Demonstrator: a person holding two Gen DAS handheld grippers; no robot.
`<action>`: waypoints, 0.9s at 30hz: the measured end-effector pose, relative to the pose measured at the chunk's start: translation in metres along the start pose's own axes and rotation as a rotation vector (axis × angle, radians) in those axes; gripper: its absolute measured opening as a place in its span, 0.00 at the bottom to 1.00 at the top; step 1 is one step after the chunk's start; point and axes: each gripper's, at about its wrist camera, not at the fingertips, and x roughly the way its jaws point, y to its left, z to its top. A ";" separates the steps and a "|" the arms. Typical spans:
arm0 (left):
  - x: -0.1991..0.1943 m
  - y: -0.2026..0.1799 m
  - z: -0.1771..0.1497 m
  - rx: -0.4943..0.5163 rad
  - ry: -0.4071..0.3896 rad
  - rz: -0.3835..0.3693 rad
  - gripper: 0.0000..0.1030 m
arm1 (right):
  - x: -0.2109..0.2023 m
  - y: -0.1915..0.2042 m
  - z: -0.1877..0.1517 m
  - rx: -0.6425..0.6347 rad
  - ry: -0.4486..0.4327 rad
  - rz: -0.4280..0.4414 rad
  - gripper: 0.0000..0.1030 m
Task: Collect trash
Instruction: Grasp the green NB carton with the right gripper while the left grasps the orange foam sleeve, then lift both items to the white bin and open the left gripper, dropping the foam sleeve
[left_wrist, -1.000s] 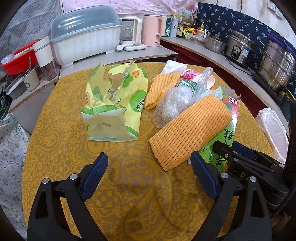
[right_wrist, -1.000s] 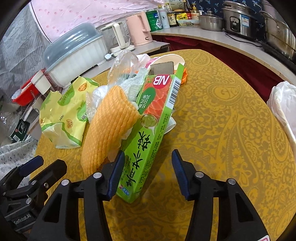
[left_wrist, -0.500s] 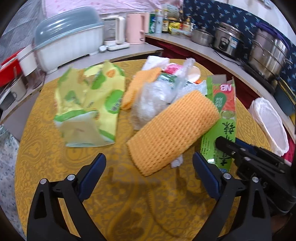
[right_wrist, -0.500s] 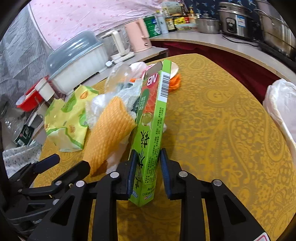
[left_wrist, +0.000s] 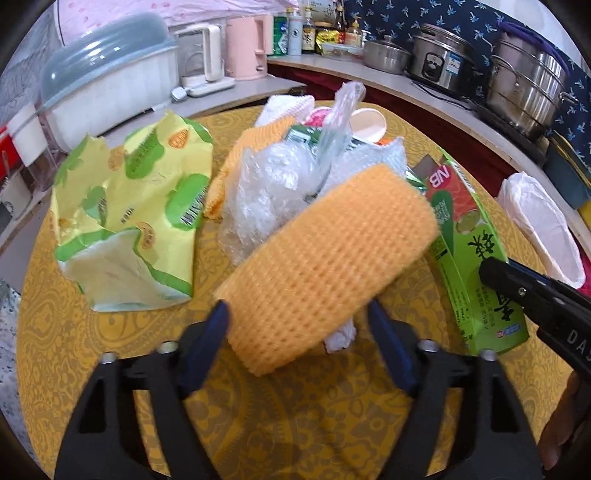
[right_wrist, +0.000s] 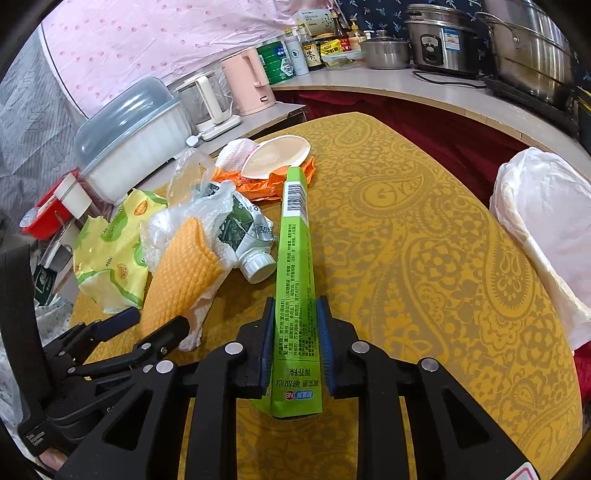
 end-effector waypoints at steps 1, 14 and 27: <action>0.000 0.000 -0.001 -0.001 0.003 -0.001 0.57 | 0.000 0.000 0.000 0.001 0.000 0.002 0.20; -0.042 -0.009 -0.005 -0.025 -0.038 -0.071 0.18 | -0.027 -0.006 -0.005 0.010 -0.038 0.009 0.20; -0.093 -0.049 -0.001 0.011 -0.113 -0.133 0.13 | -0.087 -0.028 0.000 0.037 -0.152 0.012 0.20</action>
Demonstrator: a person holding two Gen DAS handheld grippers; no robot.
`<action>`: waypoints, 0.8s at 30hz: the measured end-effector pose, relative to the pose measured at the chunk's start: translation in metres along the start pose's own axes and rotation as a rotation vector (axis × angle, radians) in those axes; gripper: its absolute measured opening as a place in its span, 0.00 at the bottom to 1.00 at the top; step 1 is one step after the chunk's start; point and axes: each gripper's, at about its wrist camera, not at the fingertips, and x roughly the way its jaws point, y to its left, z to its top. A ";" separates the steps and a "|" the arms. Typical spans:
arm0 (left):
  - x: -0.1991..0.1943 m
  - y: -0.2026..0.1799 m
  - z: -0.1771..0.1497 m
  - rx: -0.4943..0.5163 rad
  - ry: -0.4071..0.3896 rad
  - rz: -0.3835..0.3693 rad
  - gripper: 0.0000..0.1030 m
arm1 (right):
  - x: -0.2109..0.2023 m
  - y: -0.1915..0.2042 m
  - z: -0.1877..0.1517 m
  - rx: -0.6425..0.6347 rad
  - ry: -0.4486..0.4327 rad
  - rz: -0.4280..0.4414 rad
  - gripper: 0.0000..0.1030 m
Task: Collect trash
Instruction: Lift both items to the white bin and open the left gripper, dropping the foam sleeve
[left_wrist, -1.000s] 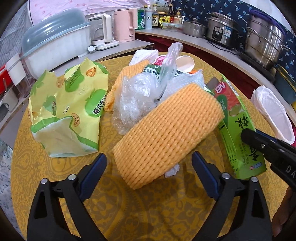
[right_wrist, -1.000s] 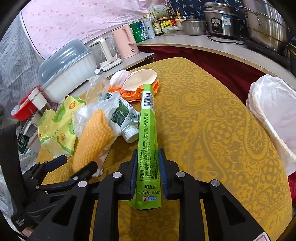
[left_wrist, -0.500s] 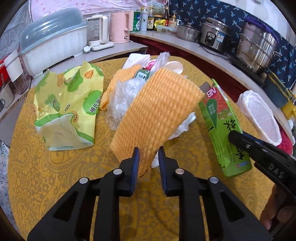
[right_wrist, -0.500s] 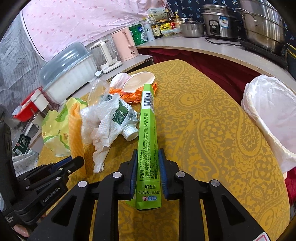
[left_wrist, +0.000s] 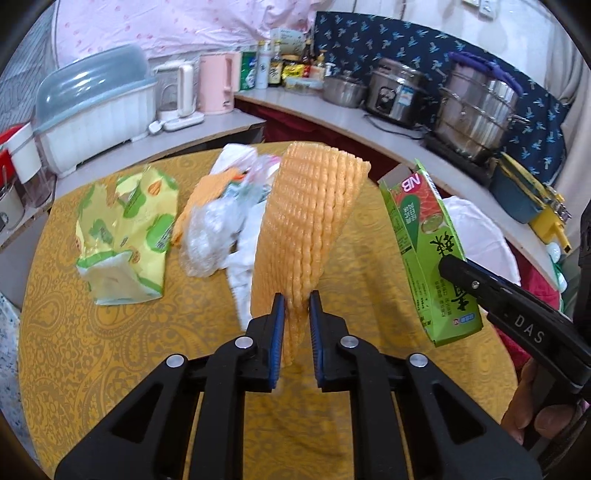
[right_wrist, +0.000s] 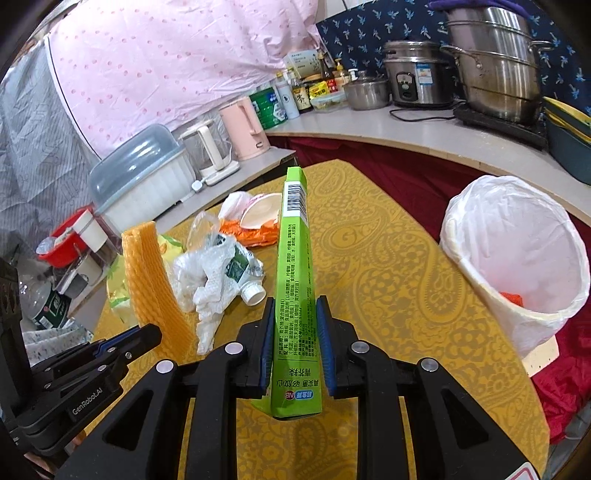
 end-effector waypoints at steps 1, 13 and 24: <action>-0.002 -0.004 0.001 0.006 -0.004 -0.004 0.12 | -0.006 -0.004 0.001 0.005 -0.012 -0.002 0.20; -0.011 -0.083 0.013 0.106 -0.039 -0.080 0.13 | -0.059 -0.057 0.008 0.070 -0.101 -0.064 0.20; -0.004 -0.154 0.019 0.201 -0.035 -0.155 0.13 | -0.098 -0.120 0.005 0.160 -0.162 -0.149 0.20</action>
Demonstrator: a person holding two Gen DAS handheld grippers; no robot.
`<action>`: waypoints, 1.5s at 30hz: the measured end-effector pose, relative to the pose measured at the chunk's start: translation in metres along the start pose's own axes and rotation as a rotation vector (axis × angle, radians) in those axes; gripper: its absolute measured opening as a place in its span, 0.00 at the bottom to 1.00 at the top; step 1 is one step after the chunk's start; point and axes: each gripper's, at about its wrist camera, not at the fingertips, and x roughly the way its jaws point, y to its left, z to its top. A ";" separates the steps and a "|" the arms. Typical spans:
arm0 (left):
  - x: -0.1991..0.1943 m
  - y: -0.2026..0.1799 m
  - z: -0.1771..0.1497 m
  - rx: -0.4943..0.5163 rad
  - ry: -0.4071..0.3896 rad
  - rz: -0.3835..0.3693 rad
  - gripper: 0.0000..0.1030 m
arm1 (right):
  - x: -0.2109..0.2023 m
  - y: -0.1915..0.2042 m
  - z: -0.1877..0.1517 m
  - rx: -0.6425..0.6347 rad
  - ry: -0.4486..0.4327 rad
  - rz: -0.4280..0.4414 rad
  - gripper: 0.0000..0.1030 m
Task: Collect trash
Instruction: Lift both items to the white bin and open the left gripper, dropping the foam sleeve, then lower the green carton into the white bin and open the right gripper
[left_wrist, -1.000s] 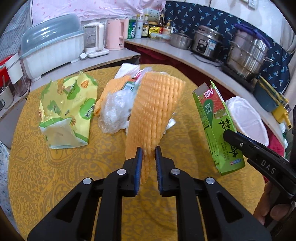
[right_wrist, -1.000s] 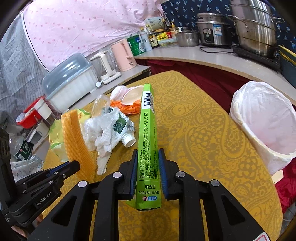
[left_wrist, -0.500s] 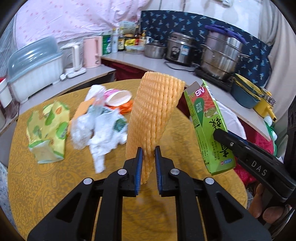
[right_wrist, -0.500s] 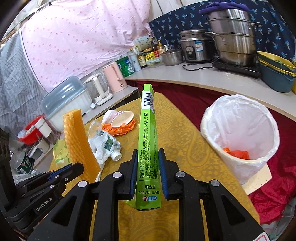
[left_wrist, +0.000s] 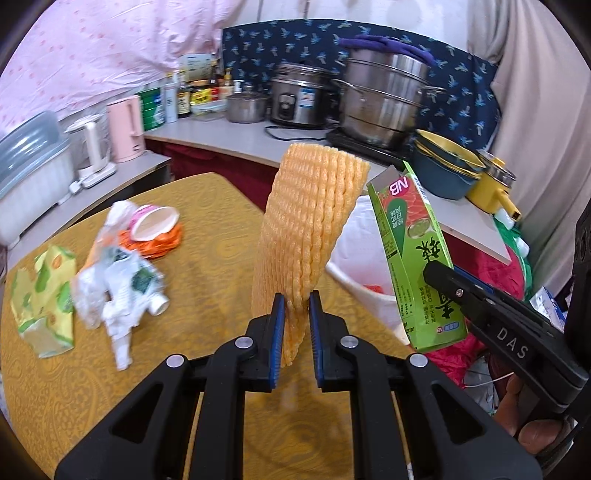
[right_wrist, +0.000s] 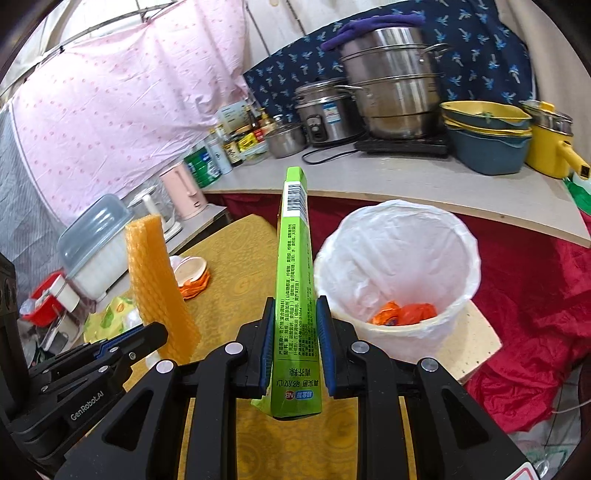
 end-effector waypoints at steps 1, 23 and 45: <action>0.002 -0.005 0.001 0.007 0.001 -0.004 0.13 | -0.001 -0.004 0.000 0.006 -0.003 -0.006 0.20; 0.075 -0.102 0.038 0.139 0.067 -0.104 0.13 | -0.008 -0.101 0.019 0.157 -0.058 -0.104 0.20; 0.158 -0.104 0.074 0.093 0.095 -0.062 0.61 | 0.042 -0.138 0.029 0.207 -0.019 -0.148 0.20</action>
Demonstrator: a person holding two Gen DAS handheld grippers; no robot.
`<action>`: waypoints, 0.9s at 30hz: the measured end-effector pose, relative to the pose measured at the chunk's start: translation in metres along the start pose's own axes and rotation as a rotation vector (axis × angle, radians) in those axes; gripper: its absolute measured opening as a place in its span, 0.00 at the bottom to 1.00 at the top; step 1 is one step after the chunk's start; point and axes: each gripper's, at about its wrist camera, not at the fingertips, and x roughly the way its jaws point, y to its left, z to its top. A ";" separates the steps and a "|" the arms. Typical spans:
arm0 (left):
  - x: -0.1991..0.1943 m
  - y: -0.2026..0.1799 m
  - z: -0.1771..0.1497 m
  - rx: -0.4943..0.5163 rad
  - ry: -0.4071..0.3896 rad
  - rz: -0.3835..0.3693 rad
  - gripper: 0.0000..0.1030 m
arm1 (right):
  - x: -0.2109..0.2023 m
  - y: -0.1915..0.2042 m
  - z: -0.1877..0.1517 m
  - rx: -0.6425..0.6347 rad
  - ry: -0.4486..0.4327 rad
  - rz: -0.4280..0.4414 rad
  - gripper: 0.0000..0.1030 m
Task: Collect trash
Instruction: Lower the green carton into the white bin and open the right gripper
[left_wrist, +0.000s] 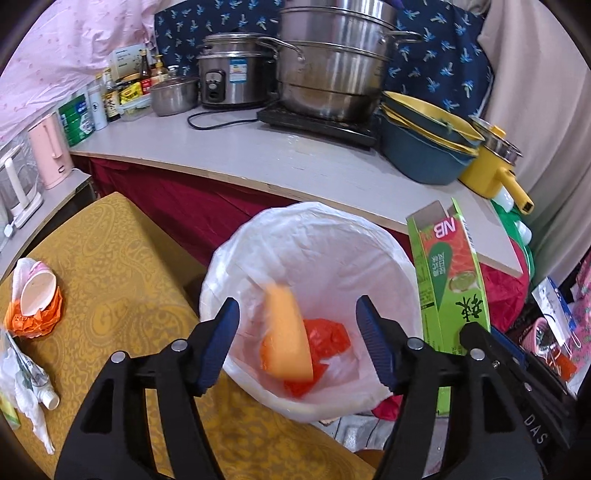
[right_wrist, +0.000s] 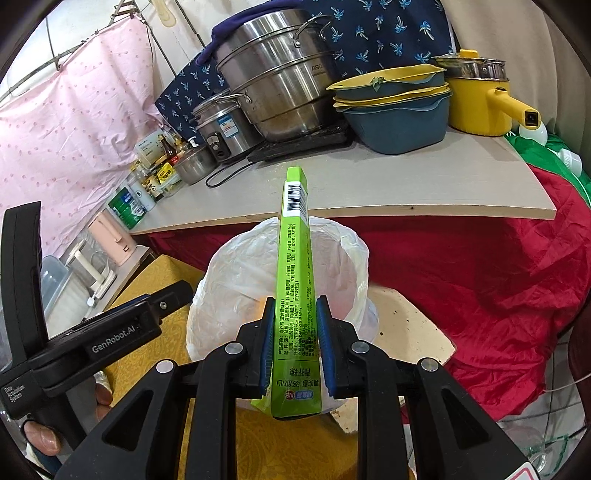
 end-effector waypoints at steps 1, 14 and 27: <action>0.000 0.002 0.001 -0.005 0.000 -0.001 0.61 | 0.002 0.001 0.001 -0.001 0.001 0.001 0.20; -0.013 0.043 -0.008 -0.080 -0.015 0.044 0.69 | 0.030 0.026 0.008 -0.056 0.011 0.003 0.23; -0.042 0.064 -0.022 -0.112 -0.049 0.079 0.78 | 0.018 0.048 0.009 -0.080 -0.010 0.008 0.26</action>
